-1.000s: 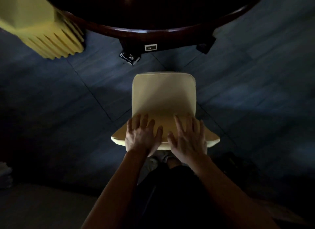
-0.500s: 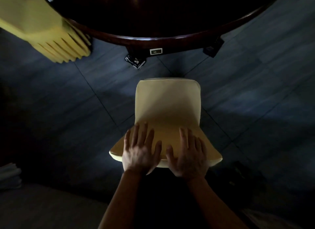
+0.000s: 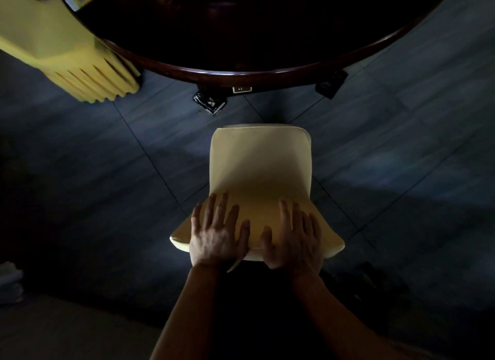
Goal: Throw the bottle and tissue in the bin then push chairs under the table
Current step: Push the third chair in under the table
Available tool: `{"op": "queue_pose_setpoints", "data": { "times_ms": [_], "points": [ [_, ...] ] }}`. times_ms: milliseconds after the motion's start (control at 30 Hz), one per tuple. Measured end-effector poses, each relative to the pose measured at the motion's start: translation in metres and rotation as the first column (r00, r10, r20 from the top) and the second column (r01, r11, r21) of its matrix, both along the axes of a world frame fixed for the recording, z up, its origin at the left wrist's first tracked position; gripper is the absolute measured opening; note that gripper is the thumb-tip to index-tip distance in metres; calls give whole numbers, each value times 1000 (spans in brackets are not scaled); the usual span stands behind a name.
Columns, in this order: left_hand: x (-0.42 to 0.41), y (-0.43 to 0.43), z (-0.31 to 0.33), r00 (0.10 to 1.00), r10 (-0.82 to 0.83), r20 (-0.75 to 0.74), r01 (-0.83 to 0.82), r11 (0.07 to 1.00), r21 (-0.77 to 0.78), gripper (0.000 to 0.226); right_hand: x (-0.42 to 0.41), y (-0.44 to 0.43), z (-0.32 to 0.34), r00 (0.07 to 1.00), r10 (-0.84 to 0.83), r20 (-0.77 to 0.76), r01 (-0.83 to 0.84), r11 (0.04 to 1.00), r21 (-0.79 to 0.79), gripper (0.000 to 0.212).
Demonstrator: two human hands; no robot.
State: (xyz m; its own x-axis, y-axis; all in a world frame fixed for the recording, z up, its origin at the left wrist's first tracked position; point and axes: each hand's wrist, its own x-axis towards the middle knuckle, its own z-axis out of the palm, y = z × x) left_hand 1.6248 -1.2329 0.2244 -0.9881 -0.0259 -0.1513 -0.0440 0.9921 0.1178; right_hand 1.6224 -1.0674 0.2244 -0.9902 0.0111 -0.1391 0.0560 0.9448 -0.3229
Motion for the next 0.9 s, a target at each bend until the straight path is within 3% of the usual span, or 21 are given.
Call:
{"op": "queue_pose_setpoints", "data": {
  "times_ms": [567,700,900],
  "points": [
    [-139,-19,2,998,6,-68,-6,1000,-1,52,-140,-21,1,999,30,-34,-29,999,18,78],
    [-192,-21,6,1000,-14,20,14,1000,8,65,-194,-21,2,997,47,-58,-44,998,53,81],
    [-277,-26,6,997,9,80,-13,999,46,65,-278,-24,0,994,75,-82,-66,992,108,84]
  ]
}}
